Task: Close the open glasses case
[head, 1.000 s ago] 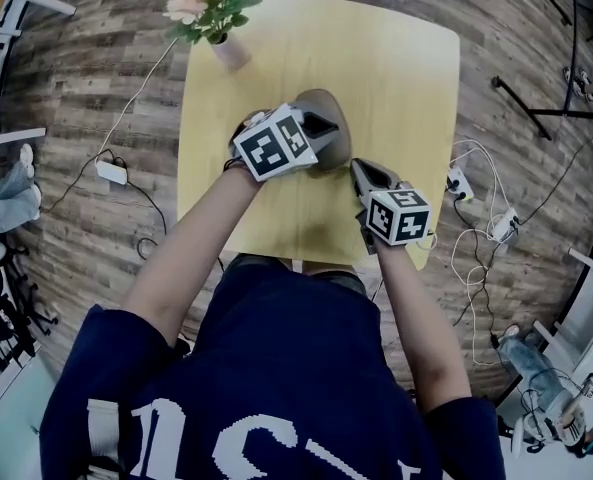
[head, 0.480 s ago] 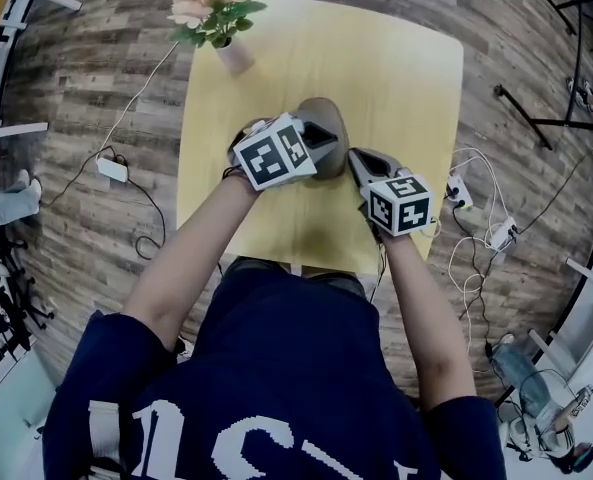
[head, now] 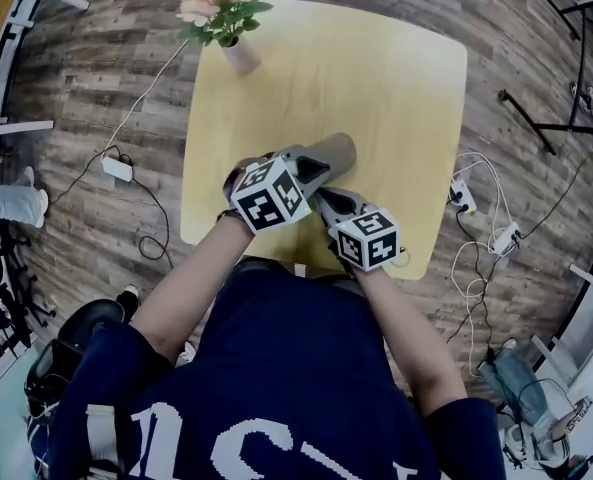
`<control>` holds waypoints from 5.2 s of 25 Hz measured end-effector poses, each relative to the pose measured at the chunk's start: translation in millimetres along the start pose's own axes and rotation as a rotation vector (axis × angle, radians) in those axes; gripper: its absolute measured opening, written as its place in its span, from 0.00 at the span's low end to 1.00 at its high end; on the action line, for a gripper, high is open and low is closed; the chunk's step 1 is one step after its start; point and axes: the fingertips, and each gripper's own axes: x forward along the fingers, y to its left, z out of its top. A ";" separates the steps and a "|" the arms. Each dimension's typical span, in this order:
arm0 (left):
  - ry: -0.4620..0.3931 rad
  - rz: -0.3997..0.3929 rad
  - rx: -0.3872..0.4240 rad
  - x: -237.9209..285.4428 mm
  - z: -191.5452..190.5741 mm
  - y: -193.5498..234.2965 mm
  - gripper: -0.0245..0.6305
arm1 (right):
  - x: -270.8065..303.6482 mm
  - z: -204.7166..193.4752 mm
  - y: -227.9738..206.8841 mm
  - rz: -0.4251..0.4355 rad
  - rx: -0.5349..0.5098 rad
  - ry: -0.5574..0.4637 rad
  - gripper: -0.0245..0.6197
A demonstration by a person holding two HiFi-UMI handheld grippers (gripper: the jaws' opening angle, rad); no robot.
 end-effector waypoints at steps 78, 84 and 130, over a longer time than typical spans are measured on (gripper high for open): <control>0.039 0.126 -0.051 -14.4 -20.4 8.4 0.06 | -10.1 -29.8 8.3 0.203 -0.504 0.229 0.07; 0.060 0.118 -0.008 -10.9 -19.0 5.6 0.06 | -17.9 -28.3 1.6 0.201 -0.583 0.258 0.07; -0.195 0.000 -0.187 -15.7 14.1 8.2 0.06 | -60.1 39.6 -49.4 -0.094 -0.522 0.011 0.09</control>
